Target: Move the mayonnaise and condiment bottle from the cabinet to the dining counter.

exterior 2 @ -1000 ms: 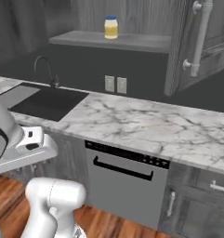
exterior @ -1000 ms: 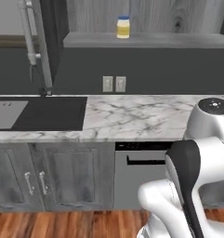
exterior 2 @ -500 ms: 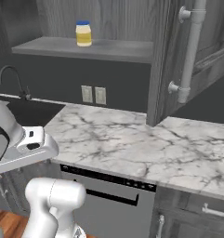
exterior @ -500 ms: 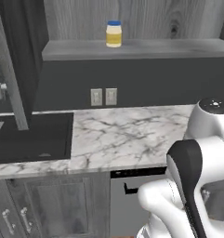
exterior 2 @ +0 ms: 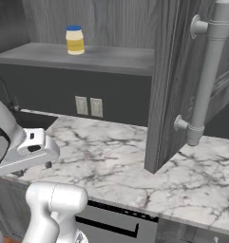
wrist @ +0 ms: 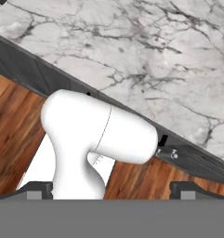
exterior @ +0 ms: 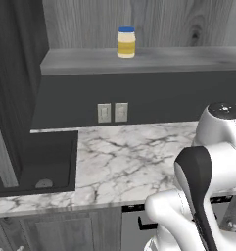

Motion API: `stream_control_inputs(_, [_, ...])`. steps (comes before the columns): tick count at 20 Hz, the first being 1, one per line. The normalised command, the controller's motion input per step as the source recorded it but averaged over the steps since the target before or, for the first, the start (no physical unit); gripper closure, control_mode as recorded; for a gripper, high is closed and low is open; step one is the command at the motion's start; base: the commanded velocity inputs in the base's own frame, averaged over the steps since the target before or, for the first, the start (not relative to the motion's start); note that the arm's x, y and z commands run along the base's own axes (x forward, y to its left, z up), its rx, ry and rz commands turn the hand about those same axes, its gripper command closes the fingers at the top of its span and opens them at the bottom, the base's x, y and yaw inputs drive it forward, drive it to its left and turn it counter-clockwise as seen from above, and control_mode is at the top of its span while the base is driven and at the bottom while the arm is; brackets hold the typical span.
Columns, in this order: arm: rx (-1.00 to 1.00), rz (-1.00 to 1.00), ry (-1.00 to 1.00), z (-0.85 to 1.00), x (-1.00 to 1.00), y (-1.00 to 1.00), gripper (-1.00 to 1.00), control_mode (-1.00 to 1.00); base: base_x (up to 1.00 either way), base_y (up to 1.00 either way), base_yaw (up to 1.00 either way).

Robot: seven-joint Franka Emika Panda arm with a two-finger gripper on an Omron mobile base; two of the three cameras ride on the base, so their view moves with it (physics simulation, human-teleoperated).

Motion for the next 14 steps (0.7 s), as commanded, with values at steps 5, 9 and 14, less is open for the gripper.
stream_control_inputs(5, [0.0,0.0,0.0,0.0,0.0,0.0,-1.0,1.0,0.57,0.02,-0.03])
stream_control_inputs(9, [0.0,0.0,0.0,0.0,0.0,0.0,-1.0,1.0,0.1,0.02,-0.02])
stream_control_inputs(14, [0.0,0.0,0.0,0.0,0.0,0.0,-1.0,1.0,0.0,0.0,0.0])
